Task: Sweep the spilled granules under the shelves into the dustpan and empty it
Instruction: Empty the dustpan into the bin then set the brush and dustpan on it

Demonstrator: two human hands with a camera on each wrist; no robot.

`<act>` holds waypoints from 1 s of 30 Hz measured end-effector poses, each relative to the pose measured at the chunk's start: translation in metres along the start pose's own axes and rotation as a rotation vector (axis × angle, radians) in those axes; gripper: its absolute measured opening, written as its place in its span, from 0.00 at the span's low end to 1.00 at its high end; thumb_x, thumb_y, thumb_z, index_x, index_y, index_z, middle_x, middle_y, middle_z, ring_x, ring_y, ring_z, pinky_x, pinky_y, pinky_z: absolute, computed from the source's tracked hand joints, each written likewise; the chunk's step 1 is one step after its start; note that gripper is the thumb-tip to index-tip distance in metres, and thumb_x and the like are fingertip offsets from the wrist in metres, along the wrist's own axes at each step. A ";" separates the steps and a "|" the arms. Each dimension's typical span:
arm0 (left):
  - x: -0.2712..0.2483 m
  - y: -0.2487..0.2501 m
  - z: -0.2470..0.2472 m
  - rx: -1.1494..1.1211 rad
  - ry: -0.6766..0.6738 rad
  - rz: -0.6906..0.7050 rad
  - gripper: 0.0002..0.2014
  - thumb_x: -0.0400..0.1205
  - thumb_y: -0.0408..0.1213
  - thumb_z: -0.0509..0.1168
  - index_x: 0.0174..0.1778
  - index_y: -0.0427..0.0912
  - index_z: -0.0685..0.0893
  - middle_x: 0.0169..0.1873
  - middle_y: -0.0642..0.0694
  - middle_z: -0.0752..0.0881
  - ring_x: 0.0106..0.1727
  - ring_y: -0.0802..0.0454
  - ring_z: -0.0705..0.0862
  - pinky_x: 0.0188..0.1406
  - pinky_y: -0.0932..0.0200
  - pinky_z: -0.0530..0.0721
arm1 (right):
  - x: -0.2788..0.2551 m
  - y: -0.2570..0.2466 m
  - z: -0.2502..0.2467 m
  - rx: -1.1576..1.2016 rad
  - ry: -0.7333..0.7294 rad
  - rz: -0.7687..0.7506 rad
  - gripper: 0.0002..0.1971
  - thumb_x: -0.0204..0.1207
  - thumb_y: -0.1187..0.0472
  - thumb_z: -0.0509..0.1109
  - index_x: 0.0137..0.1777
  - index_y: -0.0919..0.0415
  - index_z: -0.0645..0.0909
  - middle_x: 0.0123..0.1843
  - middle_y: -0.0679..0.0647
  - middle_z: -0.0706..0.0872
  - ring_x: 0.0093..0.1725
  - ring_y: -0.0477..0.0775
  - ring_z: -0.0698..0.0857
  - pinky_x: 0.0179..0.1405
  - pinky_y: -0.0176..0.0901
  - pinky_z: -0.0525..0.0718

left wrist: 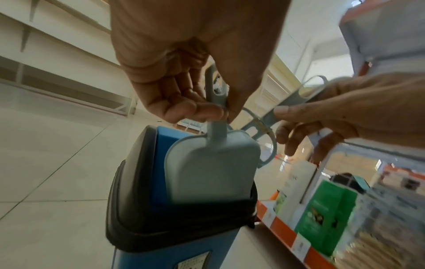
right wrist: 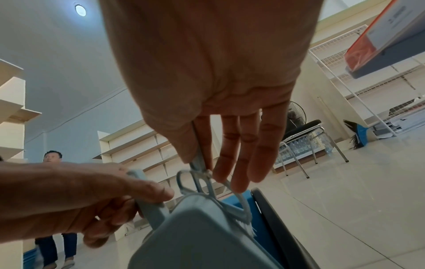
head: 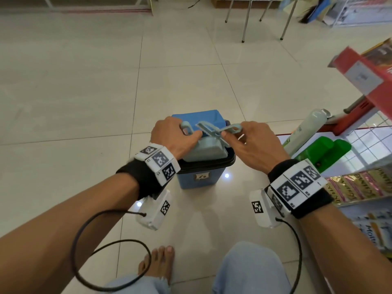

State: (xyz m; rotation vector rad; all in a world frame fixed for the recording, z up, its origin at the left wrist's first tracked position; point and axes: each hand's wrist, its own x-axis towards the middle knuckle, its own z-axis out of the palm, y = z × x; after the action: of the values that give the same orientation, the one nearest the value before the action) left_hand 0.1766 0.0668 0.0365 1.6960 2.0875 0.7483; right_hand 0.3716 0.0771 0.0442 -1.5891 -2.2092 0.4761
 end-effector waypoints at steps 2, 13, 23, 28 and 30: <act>-0.004 -0.002 0.002 0.021 0.008 0.021 0.23 0.74 0.56 0.71 0.31 0.35 0.84 0.29 0.42 0.86 0.36 0.42 0.85 0.32 0.52 0.81 | -0.004 0.001 0.001 -0.011 0.011 -0.009 0.19 0.82 0.40 0.62 0.45 0.53 0.86 0.38 0.52 0.88 0.39 0.55 0.87 0.40 0.54 0.87; -0.016 -0.015 0.004 -0.086 0.089 0.079 0.25 0.74 0.59 0.72 0.32 0.37 0.83 0.28 0.43 0.85 0.34 0.42 0.85 0.33 0.48 0.82 | -0.013 0.000 -0.006 -0.058 -0.051 -0.022 0.18 0.82 0.41 0.61 0.31 0.43 0.77 0.25 0.47 0.77 0.28 0.50 0.77 0.29 0.47 0.76; -0.032 -0.034 0.000 -0.307 0.122 -0.054 0.16 0.70 0.58 0.77 0.28 0.51 0.84 0.24 0.56 0.87 0.30 0.55 0.88 0.34 0.54 0.88 | -0.022 0.003 -0.005 -0.074 -0.072 -0.021 0.21 0.83 0.38 0.57 0.46 0.51 0.86 0.33 0.49 0.88 0.34 0.51 0.84 0.35 0.53 0.85; -0.048 -0.050 0.005 -0.376 0.062 -0.164 0.19 0.71 0.58 0.77 0.34 0.46 0.85 0.30 0.48 0.90 0.34 0.48 0.89 0.39 0.42 0.91 | -0.026 0.003 -0.007 -0.030 -0.077 -0.015 0.20 0.83 0.38 0.58 0.54 0.47 0.88 0.40 0.42 0.89 0.38 0.46 0.85 0.41 0.51 0.86; -0.051 -0.051 0.006 -0.436 0.067 -0.183 0.19 0.70 0.59 0.77 0.35 0.46 0.85 0.31 0.50 0.91 0.35 0.49 0.89 0.39 0.42 0.91 | -0.028 0.004 -0.008 0.003 -0.025 -0.006 0.21 0.80 0.36 0.57 0.49 0.47 0.88 0.40 0.40 0.87 0.36 0.44 0.83 0.40 0.51 0.86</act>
State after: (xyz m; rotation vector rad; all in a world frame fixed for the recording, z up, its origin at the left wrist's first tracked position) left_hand 0.1514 0.0112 -0.0018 1.2447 1.9095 1.1152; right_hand 0.3870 0.0521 0.0464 -1.5833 -2.2294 0.5005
